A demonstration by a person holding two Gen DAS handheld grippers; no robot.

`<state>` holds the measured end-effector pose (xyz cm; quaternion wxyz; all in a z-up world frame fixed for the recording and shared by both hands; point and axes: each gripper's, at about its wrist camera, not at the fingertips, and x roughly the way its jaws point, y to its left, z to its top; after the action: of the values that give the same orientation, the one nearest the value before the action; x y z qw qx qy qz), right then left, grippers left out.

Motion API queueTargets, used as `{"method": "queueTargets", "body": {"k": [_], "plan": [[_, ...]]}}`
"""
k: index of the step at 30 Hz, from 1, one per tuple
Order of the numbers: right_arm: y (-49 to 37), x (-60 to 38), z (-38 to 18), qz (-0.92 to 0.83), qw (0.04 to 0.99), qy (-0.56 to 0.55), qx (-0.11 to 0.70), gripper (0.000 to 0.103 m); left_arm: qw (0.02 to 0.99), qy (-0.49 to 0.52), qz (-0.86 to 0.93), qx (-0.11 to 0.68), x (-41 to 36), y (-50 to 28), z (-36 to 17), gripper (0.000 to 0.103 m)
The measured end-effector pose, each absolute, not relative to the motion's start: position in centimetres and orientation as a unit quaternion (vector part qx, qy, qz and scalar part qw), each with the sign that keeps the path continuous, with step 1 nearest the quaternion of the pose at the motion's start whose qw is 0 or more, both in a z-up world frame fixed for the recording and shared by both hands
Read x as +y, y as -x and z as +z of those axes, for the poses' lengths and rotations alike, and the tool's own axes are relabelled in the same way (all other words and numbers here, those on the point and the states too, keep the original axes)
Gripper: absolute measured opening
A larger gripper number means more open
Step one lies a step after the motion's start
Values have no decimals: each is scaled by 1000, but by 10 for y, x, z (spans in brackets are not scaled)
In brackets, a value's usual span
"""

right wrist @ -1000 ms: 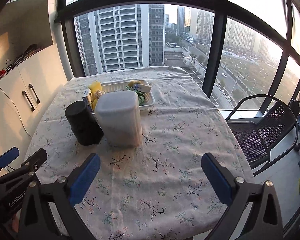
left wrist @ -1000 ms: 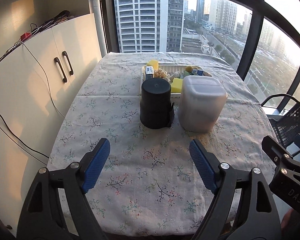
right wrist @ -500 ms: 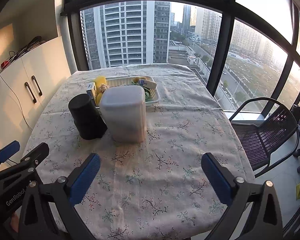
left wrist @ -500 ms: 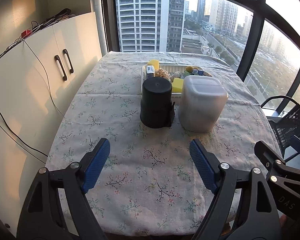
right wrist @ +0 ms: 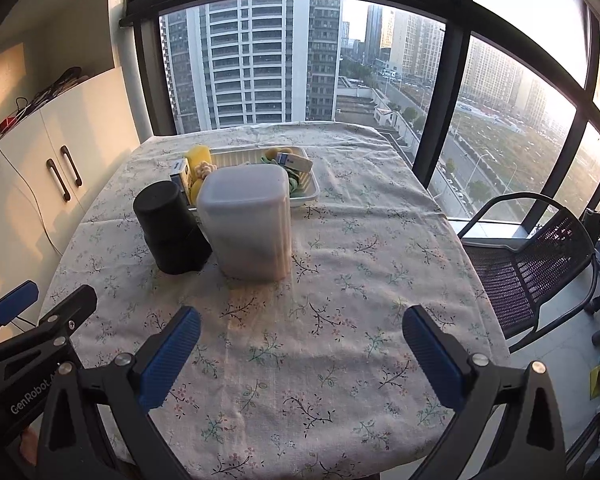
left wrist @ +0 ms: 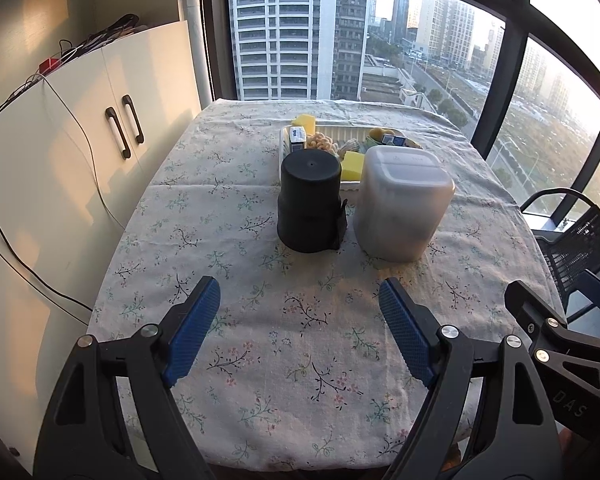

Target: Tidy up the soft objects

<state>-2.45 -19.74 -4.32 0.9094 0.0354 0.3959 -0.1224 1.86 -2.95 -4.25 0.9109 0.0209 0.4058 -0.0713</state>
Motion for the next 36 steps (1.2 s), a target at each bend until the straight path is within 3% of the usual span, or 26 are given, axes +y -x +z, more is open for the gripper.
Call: {"method": "queueTargets", "body": {"k": [36], "plan": [[26,-191,-41,-130,912,-31,388,103,911,-24,-82,404,-30,-17,-40,81]]}}
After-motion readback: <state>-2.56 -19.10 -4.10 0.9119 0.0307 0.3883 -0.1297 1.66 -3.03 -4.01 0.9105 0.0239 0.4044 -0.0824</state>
